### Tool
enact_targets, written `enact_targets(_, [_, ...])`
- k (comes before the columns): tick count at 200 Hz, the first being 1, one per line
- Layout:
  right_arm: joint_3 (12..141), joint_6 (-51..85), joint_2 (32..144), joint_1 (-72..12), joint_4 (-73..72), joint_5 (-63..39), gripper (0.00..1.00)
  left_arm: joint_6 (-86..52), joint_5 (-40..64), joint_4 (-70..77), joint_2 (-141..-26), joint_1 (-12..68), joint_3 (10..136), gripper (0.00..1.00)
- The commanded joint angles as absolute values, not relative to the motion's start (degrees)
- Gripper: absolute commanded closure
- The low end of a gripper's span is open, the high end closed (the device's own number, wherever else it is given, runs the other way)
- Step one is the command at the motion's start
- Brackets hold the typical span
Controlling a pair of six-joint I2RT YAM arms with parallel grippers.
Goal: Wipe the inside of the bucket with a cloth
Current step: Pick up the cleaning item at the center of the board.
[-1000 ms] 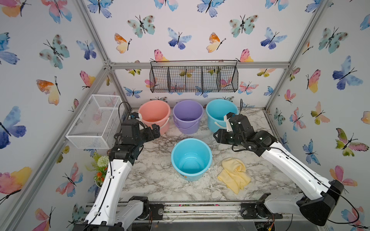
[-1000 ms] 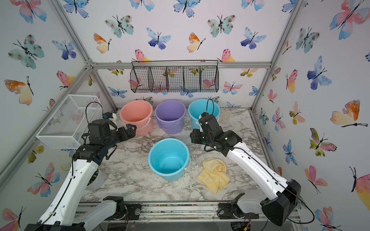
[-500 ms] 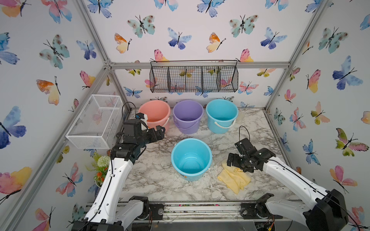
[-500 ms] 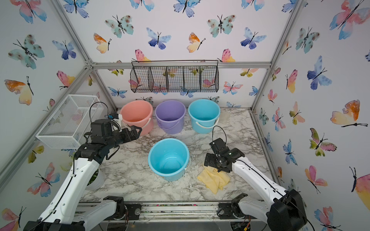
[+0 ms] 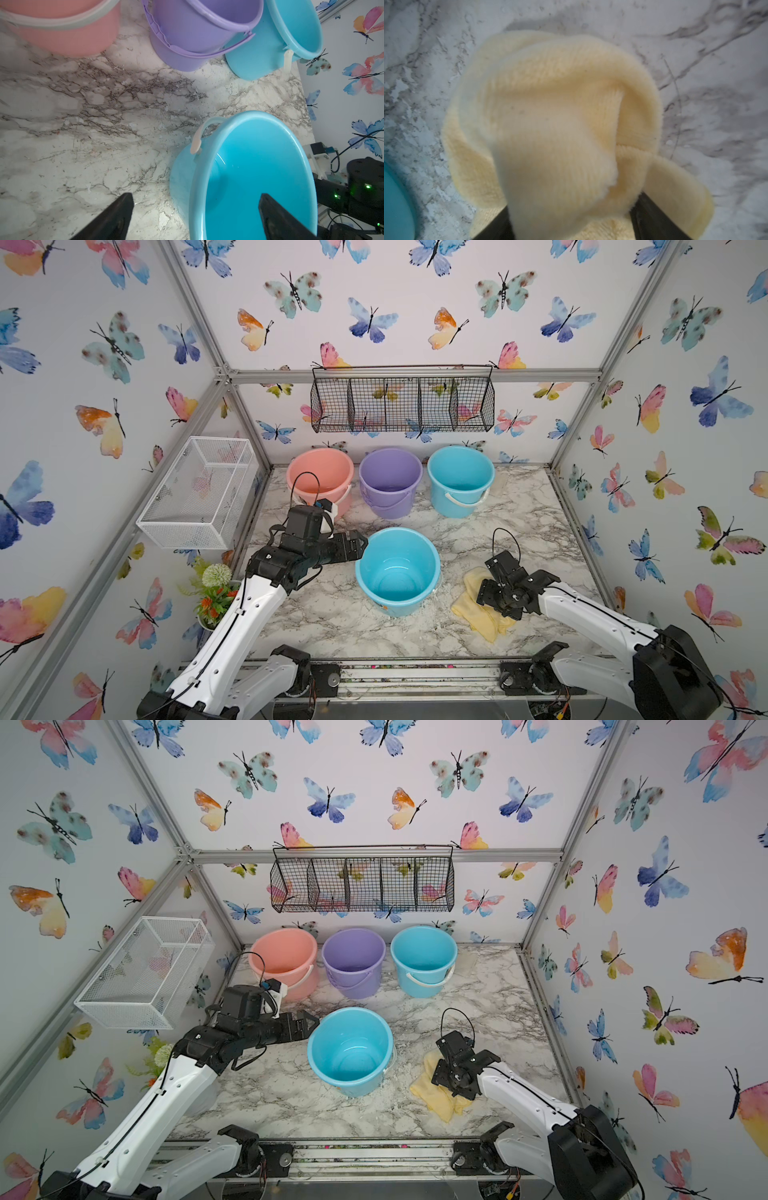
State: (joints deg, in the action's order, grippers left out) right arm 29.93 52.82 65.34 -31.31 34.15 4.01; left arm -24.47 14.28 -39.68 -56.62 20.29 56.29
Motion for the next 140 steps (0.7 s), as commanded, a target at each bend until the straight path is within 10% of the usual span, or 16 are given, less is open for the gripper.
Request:
enact_targets(1, [28.46, 53.26, 64.88, -31.04, 32.07, 5.79, 0.38, -26.75, 14.98, -41.46, -54.13, 20.57, 54.9, 0.11])
enact_targets(79, [34.51, 48.96, 62.59, -31.03, 37.17, 8.7, 0.92, -28.83, 19.48, -42.24, -51.57, 21.71, 50.56, 0.37])
enact_targets(140, [51.06, 44.68, 62.14, -31.03, 45.1, 8.57, 0.97, -27.77, 22.72, -39.92, -52.69, 22.41, 47.6, 0.54])
